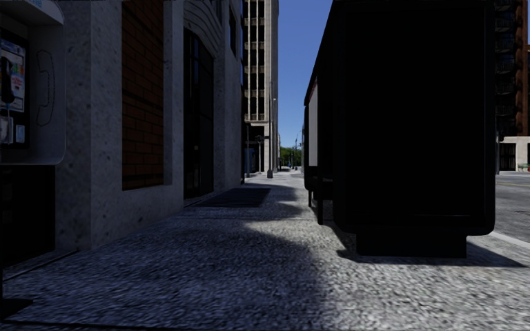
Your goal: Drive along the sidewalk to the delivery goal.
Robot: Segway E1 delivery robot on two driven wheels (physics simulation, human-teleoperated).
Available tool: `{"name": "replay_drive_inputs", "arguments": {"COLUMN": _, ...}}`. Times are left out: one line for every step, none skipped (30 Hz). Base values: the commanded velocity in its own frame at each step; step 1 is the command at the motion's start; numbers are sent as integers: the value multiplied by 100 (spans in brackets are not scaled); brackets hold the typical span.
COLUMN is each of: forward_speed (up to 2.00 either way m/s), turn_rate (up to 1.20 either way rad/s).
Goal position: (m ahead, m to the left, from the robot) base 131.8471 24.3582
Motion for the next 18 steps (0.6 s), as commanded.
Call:
{"name": "replay_drive_inputs", "arguments": {"forward_speed": 200, "turn_rate": 0}}
{"name": "replay_drive_inputs", "arguments": {"forward_speed": 200, "turn_rate": 0}}
{"name": "replay_drive_inputs", "arguments": {"forward_speed": 200, "turn_rate": 0}}
{"name": "replay_drive_inputs", "arguments": {"forward_speed": 200, "turn_rate": 0}}
{"name": "replay_drive_inputs", "arguments": {"forward_speed": 200, "turn_rate": 0}}
{"name": "replay_drive_inputs", "arguments": {"forward_speed": 200, "turn_rate": 0}}
{"name": "replay_drive_inputs", "arguments": {"forward_speed": 200, "turn_rate": 0}}
{"name": "replay_drive_inputs", "arguments": {"forward_speed": 200, "turn_rate": 0}}
{"name": "replay_drive_inputs", "arguments": {"forward_speed": 200, "turn_rate": 0}}
{"name": "replay_drive_inputs", "arguments": {"forward_speed": 200, "turn_rate": 0}}
{"name": "replay_drive_inputs", "arguments": {"forward_speed": 200, "turn_rate": 0}}
{"name": "replay_drive_inputs", "arguments": {"forward_speed": 200, "turn_rate": 0}}
{"name": "replay_drive_inputs", "arguments": {"forward_speed": 200, "turn_rate": 0}}
{"name": "replay_drive_inputs", "arguments": {"forward_speed": 200, "turn_rate": 0}}
{"name": "replay_drive_inputs", "arguments": {"forward_speed": 200, "turn_rate": 0}}
{"name": "replay_drive_inputs", "arguments": {"forward_speed": 200, "turn_rate": 0}}
{"name": "replay_drive_inputs", "arguments": {"forward_speed": 200, "turn_rate": 0}}
{"name": "replay_drive_inputs", "arguments": {"forward_speed": 200, "turn_rate": 0}}
